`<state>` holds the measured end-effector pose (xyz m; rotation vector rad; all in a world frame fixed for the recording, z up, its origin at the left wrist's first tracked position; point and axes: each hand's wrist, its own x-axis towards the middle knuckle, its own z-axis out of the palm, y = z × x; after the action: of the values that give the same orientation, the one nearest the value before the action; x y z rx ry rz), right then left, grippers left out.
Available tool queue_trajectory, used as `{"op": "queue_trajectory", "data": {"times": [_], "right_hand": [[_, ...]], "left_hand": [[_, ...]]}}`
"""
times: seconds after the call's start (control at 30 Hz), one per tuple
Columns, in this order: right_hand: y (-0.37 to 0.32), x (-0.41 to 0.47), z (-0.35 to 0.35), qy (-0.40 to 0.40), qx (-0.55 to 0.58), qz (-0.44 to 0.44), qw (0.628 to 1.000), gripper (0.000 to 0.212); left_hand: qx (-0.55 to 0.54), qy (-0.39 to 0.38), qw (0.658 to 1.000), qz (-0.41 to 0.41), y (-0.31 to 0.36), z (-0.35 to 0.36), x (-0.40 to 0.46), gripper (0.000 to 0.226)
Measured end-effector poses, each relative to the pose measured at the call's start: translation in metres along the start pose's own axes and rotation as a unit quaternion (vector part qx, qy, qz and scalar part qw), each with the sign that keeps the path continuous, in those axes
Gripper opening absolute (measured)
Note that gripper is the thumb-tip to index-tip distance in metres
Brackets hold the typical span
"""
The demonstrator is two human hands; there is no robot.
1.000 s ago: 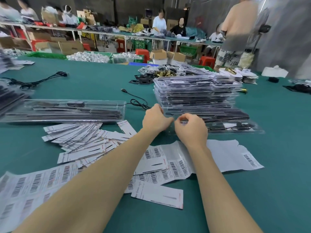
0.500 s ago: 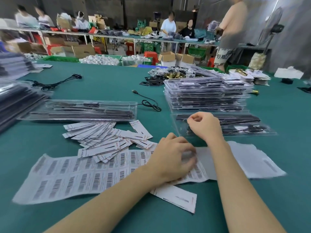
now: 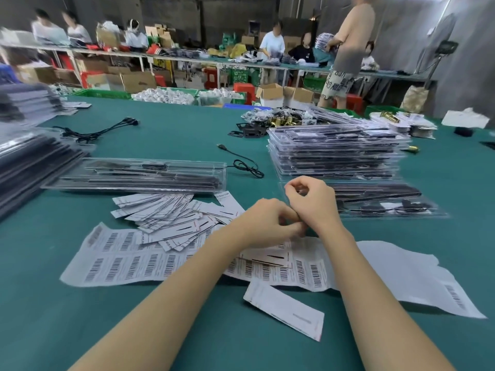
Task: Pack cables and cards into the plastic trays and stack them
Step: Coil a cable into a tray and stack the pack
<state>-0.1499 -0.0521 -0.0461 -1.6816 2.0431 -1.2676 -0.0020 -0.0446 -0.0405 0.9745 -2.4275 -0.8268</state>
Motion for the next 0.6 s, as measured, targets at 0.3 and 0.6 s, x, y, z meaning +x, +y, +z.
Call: {"op": "queue_trajectory", "data": {"times": [0.3, 0.6], "right_hand": [[0.005, 0.001, 0.001, -0.038, 0.007, 0.007, 0.999, 0.008], [-0.016, -0.01, 0.017, -0.085, -0.093, -0.038, 0.991, 0.01]], "left_hand": [[0.226, 0.184, 0.946, -0.14, -0.053, -0.04, -0.004, 0.021], [0.307, 0.205, 0.912, -0.178, -0.079, -0.049, -0.012, 0.042]]}}
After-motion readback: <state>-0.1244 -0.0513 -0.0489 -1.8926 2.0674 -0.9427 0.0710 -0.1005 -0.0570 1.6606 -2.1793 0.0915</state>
